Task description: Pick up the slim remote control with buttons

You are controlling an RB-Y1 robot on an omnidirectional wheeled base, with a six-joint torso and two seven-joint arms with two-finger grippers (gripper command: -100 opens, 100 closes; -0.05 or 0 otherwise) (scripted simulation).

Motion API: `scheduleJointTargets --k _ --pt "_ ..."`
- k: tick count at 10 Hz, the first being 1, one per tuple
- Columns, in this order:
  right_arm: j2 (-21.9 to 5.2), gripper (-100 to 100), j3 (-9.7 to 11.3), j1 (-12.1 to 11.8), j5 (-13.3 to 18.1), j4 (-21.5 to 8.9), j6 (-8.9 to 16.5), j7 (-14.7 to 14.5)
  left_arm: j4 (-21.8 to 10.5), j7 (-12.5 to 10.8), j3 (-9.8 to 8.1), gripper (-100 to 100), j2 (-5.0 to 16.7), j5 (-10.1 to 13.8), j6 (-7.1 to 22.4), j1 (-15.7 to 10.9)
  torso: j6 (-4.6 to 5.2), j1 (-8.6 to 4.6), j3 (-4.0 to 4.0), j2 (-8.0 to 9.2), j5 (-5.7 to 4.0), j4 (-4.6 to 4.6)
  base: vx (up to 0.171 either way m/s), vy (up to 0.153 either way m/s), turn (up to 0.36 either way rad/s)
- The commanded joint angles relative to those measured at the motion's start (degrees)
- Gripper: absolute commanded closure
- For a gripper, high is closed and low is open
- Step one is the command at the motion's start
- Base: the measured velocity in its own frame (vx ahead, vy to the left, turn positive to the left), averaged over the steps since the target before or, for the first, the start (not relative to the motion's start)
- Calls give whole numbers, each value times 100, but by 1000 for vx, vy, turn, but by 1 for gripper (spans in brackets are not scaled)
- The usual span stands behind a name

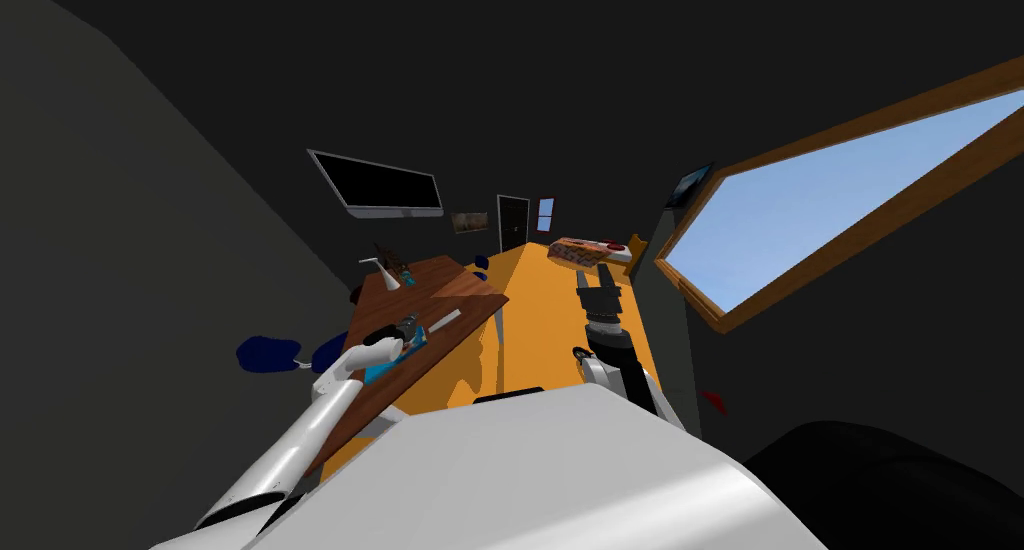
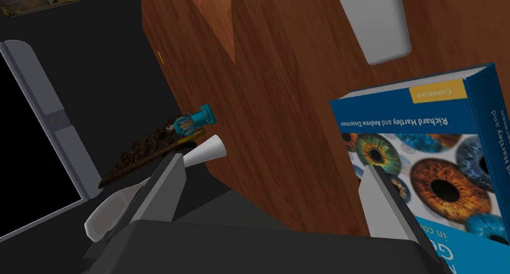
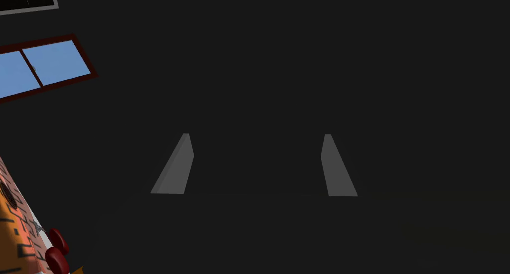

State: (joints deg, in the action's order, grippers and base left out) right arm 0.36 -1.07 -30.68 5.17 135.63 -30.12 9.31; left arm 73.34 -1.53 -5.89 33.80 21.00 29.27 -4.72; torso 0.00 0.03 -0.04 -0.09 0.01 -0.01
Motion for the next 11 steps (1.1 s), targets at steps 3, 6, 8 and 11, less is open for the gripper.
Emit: scheduleJointTargets --k 3,6,8,11 --pt "0 0 -1 -1 0 0 0 0 -578 -203 -2 -100 202 359 428 -282 -8 4 1 2 1 -1 14 6 -122" --pt "0 0 0 0 0 0 0 0 -1141 -358 -23 -100 305 554 720 -437 -1 5 -4 -7 1 -1 29 14 -156" --pt "0 0 -1 -1 0 0 0 0 -1512 -518 -41 -100 405 746 950 -586 -9 4 -2 -1 2 -2 21 7 -90" --pt "0 0 0 -1 0 0 0 0 -1972 -680 -57 -100 498 936 1267 -729 -1 6 -7 -12 1 -3 41 19 -171"
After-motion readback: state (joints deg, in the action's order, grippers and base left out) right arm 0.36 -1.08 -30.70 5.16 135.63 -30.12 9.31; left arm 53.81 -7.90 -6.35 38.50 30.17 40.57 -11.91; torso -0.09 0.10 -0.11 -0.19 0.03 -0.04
